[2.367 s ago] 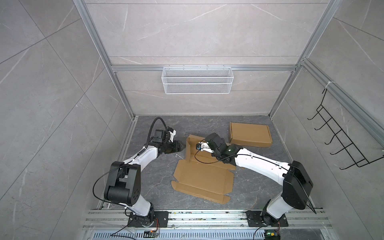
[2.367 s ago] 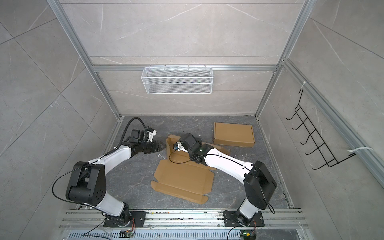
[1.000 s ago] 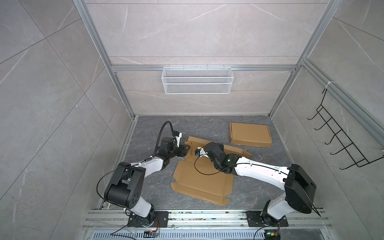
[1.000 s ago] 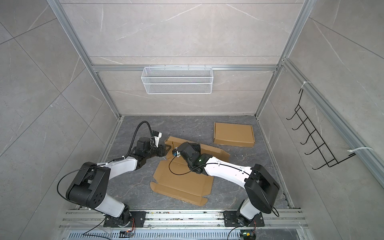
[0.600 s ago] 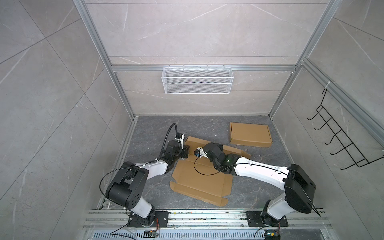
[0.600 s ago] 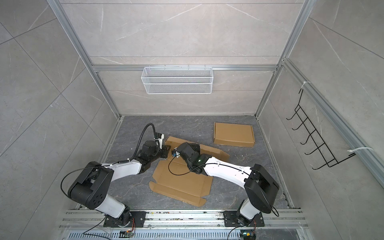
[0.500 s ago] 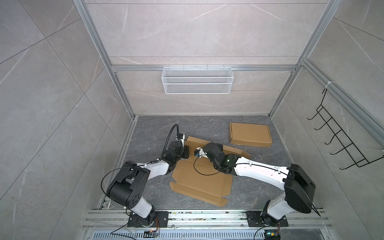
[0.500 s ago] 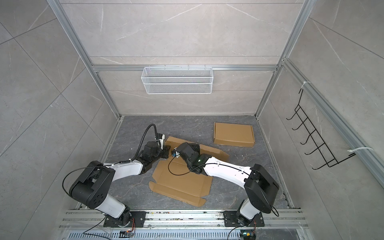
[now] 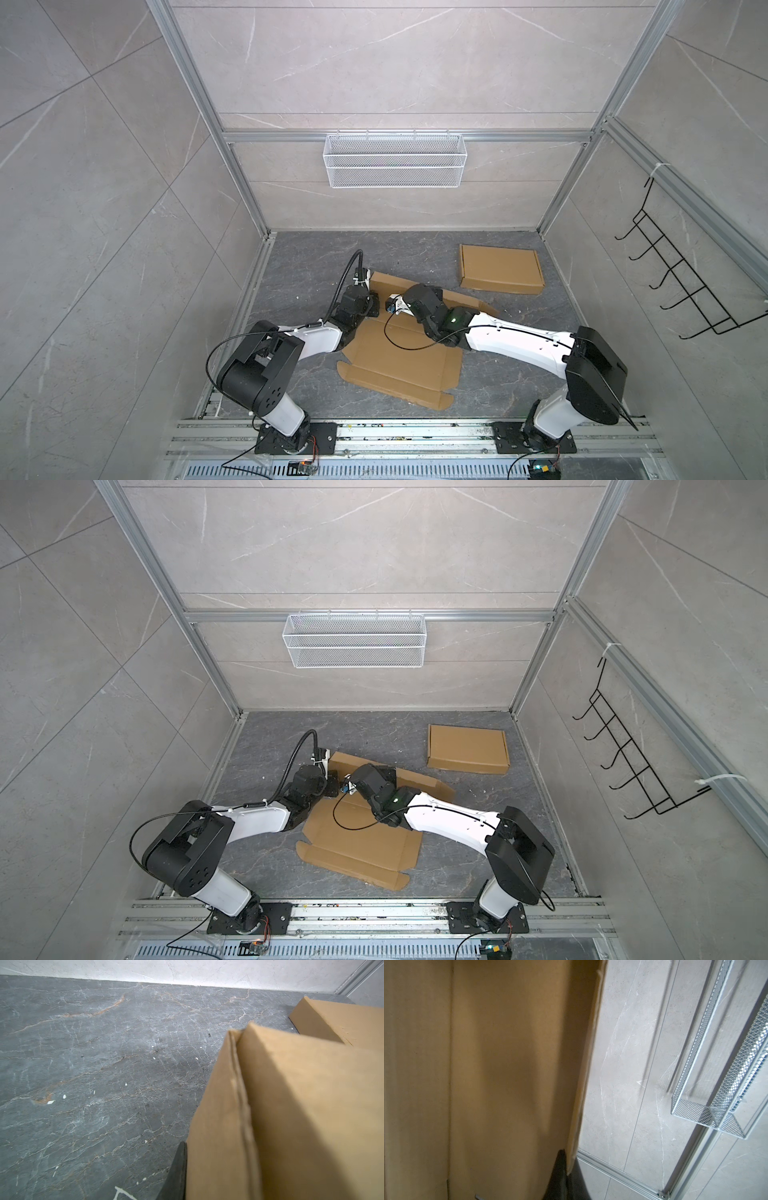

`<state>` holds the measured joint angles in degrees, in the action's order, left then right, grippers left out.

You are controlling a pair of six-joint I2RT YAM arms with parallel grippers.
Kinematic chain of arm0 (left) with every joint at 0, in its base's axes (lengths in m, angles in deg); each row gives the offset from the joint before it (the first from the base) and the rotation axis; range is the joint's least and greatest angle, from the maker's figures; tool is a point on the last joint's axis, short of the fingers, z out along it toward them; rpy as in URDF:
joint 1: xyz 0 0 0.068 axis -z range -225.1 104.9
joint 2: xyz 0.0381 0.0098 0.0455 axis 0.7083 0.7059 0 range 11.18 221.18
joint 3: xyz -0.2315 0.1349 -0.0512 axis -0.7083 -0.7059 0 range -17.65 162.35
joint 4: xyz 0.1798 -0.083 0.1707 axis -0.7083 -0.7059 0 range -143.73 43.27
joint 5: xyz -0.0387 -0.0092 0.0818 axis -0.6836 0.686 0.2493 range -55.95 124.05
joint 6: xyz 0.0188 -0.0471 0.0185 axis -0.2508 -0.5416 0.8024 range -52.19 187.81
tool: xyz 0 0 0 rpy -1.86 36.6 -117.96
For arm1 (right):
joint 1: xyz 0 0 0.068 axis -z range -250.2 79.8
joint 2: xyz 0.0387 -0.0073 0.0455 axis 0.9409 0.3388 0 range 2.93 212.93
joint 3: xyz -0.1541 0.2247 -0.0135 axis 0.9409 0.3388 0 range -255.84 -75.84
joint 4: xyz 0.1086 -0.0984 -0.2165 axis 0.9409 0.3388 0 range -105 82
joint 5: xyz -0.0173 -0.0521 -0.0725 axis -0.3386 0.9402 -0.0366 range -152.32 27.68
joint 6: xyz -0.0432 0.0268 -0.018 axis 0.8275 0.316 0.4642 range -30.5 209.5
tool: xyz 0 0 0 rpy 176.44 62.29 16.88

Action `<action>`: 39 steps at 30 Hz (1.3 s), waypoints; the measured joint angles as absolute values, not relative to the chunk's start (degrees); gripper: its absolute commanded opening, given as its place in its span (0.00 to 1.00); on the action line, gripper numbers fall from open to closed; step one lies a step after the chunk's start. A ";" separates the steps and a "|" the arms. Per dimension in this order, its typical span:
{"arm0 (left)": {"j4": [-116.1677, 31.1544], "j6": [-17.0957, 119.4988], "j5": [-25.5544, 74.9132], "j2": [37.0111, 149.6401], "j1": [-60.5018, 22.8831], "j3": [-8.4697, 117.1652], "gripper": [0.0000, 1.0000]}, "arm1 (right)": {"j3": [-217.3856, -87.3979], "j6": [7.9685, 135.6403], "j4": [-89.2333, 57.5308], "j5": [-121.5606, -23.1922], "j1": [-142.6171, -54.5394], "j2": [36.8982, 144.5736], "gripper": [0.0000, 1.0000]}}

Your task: Fold the paper box

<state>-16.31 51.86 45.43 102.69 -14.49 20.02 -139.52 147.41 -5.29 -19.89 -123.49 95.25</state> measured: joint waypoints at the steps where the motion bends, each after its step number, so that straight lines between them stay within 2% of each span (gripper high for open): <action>1: -15.92 52.06 45.36 102.73 -14.49 19.89 0.04 | -139.56 147.15 -5.22 -19.98 -123.49 95.25 0.02; 2: -15.39 52.32 45.27 102.75 -14.49 19.60 0.04 | -139.65 146.71 -5.20 -20.11 -123.49 95.25 0.10; 3: -14.76 52.58 45.12 102.75 -14.51 19.23 0.04 | -139.89 146.23 -4.94 -20.30 -123.49 95.25 0.22; 5: -13.19 52.87 45.23 102.75 -14.71 18.38 0.04 | -140.66 144.75 -3.19 -21.96 -123.49 95.20 0.36; 7: -11.13 52.87 45.43 102.64 -15.14 17.15 0.04 | -141.62 142.76 -0.83 -24.41 -123.47 95.07 0.44; 12: -7.88 52.78 45.62 102.56 -15.56 15.08 0.04 | -144.79 136.18 5.86 -32.70 -122.75 93.19 0.59; 18: -5.93 52.41 46.19 102.27 -15.84 13.59 0.04 | -151.69 121.27 12.79 -48.81 -118.62 89.59 0.57; 20: -5.89 52.43 47.00 101.75 -15.71 13.00 0.04 | -156.68 113.08 14.67 -52.72 -116.54 89.87 0.52; 22: -5.93 52.50 48.05 101.05 -15.38 12.32 0.04 | -164.59 103.28 18.65 -55.60 -114.62 92.10 0.40; 24: -6.17 52.89 49.54 100.33 -14.79 11.69 0.04 | -173.27 93.06 21.31 -58.03 -113.24 95.93 0.37; 30: -7.55 53.74 53.23 99.69 -13.57 11.67 0.04 | -177.27 71.94 27.08 -59.80 -112.94 102.20 0.35; 39: -7.68 53.74 55.07 99.69 -12.83 11.67 0.04 | -177.31 61.78 32.61 -58.64 -112.94 107.75 0.34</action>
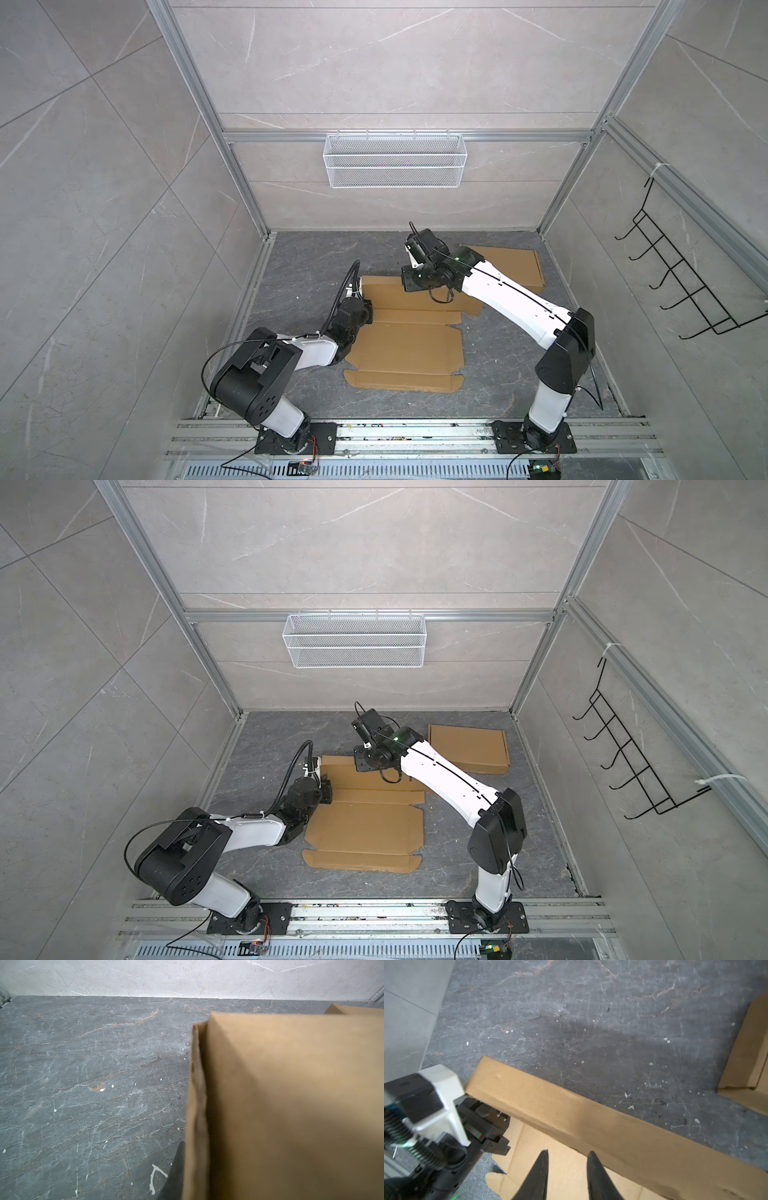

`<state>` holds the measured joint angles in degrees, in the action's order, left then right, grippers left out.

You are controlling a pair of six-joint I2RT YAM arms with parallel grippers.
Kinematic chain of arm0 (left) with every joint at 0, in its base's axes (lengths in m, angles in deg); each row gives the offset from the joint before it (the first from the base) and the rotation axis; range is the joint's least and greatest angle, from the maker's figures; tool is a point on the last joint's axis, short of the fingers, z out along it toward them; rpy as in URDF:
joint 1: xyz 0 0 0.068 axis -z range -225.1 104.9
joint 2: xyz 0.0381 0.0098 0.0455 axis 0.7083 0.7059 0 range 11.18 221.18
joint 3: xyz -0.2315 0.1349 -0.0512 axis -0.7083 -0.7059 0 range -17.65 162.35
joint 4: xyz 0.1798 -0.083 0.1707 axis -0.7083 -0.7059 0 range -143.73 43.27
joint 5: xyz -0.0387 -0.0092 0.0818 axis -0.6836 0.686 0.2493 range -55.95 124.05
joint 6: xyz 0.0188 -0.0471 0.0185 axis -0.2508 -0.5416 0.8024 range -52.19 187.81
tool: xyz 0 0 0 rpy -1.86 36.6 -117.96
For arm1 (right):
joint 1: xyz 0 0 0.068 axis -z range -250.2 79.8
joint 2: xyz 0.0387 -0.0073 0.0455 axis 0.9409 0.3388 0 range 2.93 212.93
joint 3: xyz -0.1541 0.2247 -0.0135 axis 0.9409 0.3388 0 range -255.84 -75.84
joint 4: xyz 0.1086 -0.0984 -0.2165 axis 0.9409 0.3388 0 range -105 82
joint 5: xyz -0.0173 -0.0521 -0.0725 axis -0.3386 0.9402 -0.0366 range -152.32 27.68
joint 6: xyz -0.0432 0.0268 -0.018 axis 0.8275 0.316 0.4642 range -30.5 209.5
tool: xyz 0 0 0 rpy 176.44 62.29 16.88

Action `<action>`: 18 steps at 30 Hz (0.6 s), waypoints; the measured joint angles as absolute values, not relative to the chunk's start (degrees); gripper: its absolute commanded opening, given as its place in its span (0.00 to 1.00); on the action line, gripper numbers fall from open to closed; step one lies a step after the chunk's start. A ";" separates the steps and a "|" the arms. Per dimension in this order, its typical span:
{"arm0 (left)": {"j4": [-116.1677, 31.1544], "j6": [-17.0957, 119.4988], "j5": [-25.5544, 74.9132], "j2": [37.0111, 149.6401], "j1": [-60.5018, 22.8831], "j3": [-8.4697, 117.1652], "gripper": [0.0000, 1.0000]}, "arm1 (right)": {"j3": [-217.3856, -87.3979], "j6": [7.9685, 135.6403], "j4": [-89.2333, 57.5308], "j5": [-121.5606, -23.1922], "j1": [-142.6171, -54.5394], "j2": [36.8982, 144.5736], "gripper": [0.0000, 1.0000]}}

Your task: Fold the paper box

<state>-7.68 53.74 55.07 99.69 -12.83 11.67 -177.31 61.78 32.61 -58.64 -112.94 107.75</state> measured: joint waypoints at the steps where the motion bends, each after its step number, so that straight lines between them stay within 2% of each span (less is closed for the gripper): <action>1: -7.68 53.74 55.11 99.69 -12.81 11.67 0.04 | -177.31 61.39 32.90 -58.44 -112.94 107.88 0.34; 18: -4.86 54.27 57.08 99.61 -11.78 9.77 0.03 | -181.92 59.66 34.30 -53.53 -113.09 111.16 0.33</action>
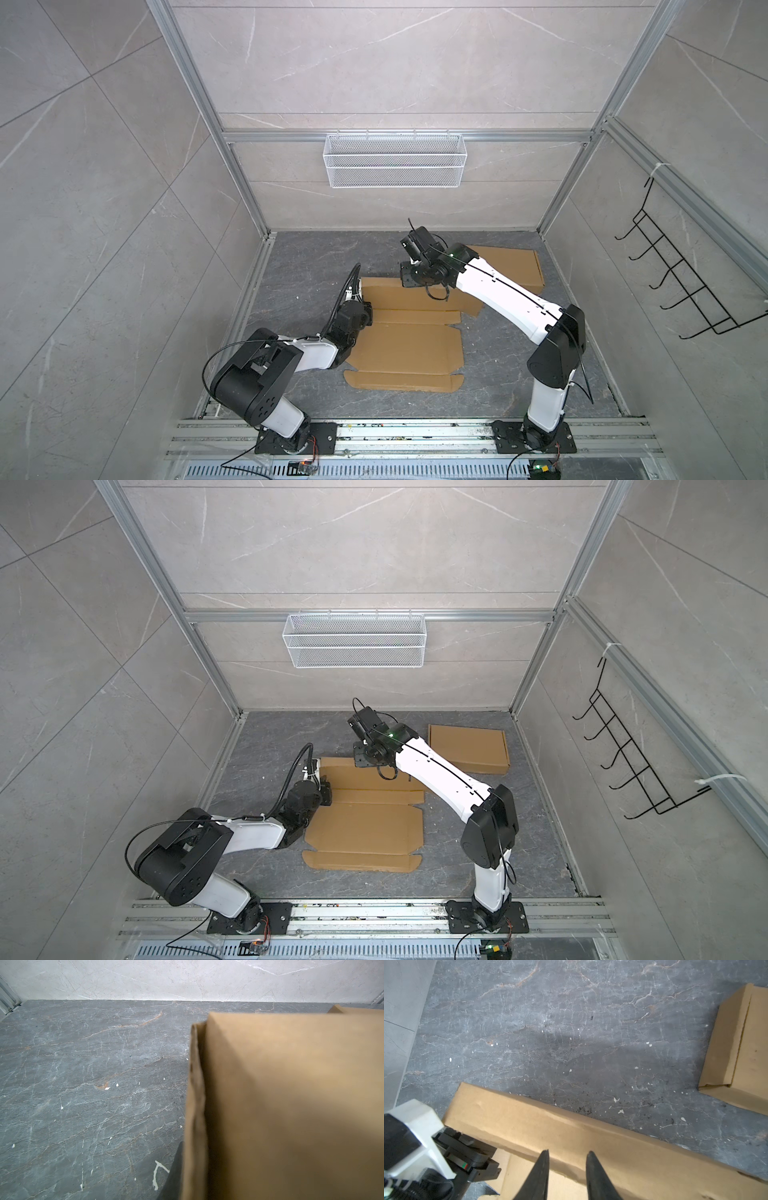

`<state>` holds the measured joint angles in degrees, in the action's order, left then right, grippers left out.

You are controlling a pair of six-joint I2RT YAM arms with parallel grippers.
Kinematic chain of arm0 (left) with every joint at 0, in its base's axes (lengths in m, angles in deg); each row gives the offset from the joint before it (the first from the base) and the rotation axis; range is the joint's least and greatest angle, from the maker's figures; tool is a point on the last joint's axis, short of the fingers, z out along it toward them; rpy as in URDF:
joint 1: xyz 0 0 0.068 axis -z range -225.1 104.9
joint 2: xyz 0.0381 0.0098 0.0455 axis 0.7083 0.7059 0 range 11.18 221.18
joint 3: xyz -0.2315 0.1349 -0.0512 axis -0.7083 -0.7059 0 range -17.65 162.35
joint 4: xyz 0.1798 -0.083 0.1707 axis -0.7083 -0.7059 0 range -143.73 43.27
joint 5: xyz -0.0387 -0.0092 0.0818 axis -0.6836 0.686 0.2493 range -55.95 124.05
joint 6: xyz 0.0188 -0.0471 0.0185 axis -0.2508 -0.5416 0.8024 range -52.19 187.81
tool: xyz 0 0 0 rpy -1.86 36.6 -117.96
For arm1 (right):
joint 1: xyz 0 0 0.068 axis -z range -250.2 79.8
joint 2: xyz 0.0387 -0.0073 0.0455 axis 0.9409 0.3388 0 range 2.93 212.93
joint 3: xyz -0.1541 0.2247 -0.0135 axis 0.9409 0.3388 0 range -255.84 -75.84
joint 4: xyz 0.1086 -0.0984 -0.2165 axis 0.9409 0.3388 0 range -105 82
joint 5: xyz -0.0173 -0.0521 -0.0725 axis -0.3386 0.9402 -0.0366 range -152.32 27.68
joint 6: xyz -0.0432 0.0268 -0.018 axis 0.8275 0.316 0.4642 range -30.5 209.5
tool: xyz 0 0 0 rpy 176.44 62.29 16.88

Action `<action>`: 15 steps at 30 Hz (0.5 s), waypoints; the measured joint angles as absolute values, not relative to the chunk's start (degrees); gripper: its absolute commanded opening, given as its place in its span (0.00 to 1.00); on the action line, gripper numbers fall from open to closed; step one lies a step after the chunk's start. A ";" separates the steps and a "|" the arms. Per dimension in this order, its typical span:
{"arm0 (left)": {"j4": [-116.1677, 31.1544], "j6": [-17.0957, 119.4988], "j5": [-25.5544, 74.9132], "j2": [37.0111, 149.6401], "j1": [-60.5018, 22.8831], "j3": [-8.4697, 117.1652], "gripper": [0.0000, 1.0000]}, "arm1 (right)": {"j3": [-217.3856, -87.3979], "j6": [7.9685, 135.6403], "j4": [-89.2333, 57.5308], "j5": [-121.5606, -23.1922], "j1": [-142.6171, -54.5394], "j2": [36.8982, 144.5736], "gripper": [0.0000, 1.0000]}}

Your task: Fold the paper box

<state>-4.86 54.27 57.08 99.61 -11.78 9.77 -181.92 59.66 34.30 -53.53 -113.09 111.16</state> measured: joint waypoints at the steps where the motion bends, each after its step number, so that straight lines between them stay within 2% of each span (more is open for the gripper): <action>1: -4.86 54.29 57.14 99.61 -11.69 9.77 0.03 | -182.03 59.66 34.30 -53.53 -113.09 111.49 0.33; 15: -4.84 54.55 57.71 99.67 -11.58 9.77 0.02 | -179.65 59.44 31.81 -51.80 -113.50 114.20 0.30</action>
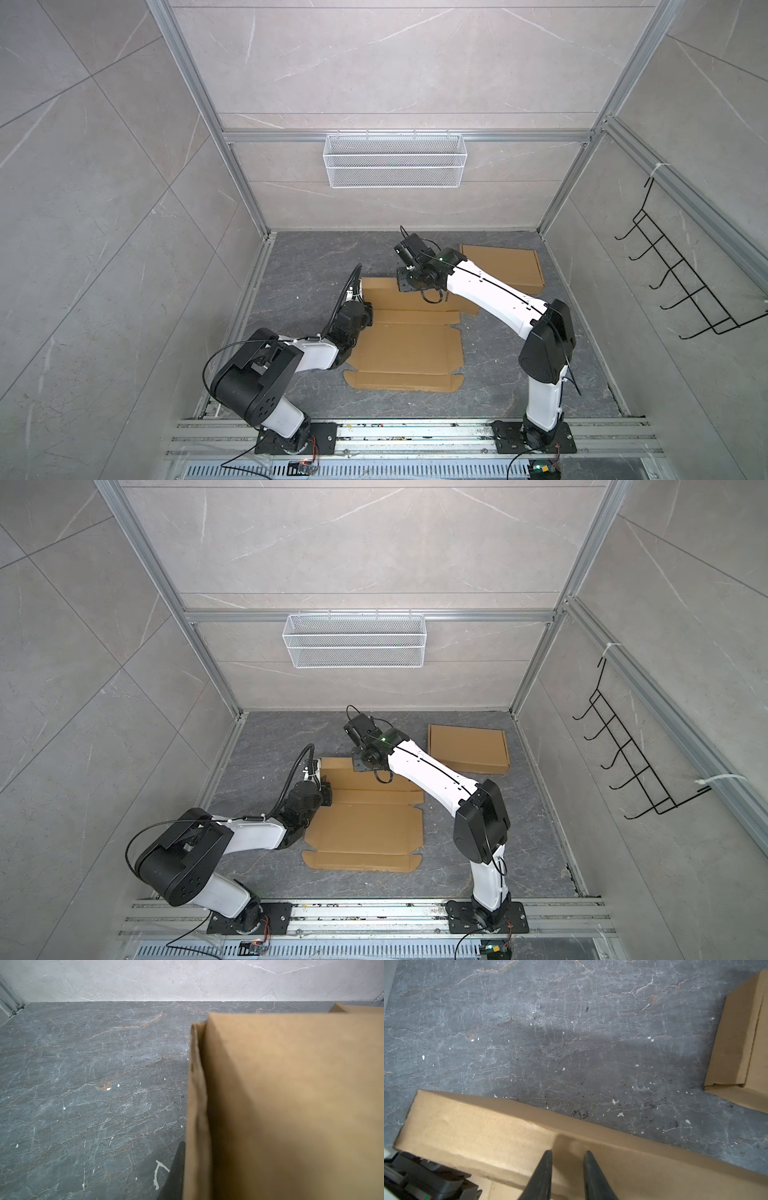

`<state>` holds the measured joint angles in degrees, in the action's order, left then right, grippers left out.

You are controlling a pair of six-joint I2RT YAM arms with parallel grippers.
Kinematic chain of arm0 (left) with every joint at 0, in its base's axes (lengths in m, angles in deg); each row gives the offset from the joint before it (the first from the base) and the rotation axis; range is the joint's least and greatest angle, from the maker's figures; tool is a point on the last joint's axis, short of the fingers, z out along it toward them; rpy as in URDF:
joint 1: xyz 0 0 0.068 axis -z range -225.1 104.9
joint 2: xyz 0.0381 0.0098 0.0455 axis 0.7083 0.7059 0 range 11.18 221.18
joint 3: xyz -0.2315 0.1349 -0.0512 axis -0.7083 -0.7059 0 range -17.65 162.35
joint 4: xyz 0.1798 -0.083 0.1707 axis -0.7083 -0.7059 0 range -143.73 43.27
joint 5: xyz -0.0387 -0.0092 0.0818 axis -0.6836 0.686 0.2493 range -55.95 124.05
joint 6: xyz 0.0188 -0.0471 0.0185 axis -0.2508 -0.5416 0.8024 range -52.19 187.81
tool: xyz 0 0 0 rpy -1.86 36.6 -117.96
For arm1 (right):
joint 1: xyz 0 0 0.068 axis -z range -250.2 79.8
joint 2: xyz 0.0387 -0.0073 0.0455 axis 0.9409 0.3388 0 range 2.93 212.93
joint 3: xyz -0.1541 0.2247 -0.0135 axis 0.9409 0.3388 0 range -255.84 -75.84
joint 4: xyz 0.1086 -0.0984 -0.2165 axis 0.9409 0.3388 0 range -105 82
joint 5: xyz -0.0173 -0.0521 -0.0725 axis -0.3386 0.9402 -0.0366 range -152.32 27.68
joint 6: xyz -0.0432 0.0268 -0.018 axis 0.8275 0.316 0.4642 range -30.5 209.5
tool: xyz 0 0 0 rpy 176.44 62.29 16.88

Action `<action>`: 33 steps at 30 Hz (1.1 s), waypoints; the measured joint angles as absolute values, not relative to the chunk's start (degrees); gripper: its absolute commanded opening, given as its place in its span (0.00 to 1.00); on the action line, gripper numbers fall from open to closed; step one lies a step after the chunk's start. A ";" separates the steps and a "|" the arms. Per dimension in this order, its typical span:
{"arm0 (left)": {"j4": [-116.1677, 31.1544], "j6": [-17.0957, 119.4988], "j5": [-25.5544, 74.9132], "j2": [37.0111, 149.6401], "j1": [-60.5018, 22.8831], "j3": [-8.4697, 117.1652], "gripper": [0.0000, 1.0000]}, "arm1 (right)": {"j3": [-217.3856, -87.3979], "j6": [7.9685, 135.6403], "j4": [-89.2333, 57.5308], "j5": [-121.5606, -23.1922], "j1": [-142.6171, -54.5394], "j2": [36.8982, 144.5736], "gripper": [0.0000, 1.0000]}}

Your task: Fold the paper box

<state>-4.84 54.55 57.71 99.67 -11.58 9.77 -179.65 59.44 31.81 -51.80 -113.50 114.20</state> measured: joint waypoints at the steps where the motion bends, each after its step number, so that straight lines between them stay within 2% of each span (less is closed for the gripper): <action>1: -4.84 54.55 57.73 99.67 -11.58 9.77 0.02 | -179.65 59.46 31.74 -51.80 -113.50 114.20 0.31; 8: -4.90 55.01 58.06 99.65 -11.58 9.74 0.01 | -180.46 63.18 32.75 -55.19 -112.02 112.60 0.41; 14: -4.68 55.47 58.10 99.47 -11.58 9.40 0.01 | -179.95 68.36 37.47 -55.95 -104.28 103.92 0.45; 17: -4.82 55.47 58.13 99.39 -11.58 9.35 0.01 | -176.44 67.99 39.04 -53.61 -100.26 98.11 0.53; 20: -4.84 55.47 58.15 99.39 -11.58 9.35 0.00 | -170.01 66.17 39.02 -52.94 -99.56 93.70 0.66; 22: -4.90 55.47 58.15 99.36 -11.58 9.37 0.00 | -166.82 64.60 39.02 -54.23 -99.45 92.91 0.70; 33: -5.62 55.47 58.19 99.10 -11.58 9.50 0.00 | -163.43 60.40 34.91 -61.07 -98.29 96.93 0.74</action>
